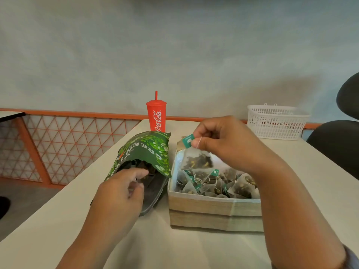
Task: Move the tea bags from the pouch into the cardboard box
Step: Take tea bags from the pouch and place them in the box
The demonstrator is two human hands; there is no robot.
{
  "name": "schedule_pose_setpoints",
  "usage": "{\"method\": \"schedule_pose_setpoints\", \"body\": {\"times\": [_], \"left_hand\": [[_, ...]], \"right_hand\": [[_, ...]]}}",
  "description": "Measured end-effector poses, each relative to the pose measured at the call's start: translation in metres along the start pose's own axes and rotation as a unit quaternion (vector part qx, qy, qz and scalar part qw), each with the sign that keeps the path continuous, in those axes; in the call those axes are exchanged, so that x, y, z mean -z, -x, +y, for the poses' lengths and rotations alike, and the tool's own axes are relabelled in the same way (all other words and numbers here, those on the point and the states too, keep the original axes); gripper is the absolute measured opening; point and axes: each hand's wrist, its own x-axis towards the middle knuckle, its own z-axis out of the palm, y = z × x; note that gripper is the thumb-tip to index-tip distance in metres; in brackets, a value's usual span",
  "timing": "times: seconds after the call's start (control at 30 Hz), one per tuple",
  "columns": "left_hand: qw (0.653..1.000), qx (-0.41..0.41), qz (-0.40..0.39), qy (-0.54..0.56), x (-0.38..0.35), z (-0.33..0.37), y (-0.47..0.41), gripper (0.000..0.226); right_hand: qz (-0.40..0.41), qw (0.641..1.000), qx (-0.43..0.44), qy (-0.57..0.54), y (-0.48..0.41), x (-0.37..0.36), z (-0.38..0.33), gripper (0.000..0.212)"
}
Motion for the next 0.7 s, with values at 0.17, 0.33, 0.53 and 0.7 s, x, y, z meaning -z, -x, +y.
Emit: {"method": "schedule_pose_setpoints", "body": {"times": [0.17,0.33,0.53,0.7], "left_hand": [[0.970,-0.017,-0.077,-0.229,-0.016,-0.013,-0.011,0.043],[0.948,-0.008,-0.091,-0.304,-0.030,-0.027,-0.023,0.044],[0.934,0.026,-0.086,-0.345,-0.032,-0.029,-0.033,0.040],[0.935,0.025,-0.075,-0.345,-0.027,-0.021,-0.030,0.028]], "right_hand": [[0.022,0.996,-0.037,0.077,-0.003,0.007,0.016,0.014],[-0.032,0.985,-0.060,0.160,-0.007,-0.013,0.027,0.010],[-0.085,0.978,-0.063,0.179,-0.008,-0.018,0.028,0.013],[-0.060,0.985,-0.063,0.150,-0.006,-0.012,0.024,0.012]]}}
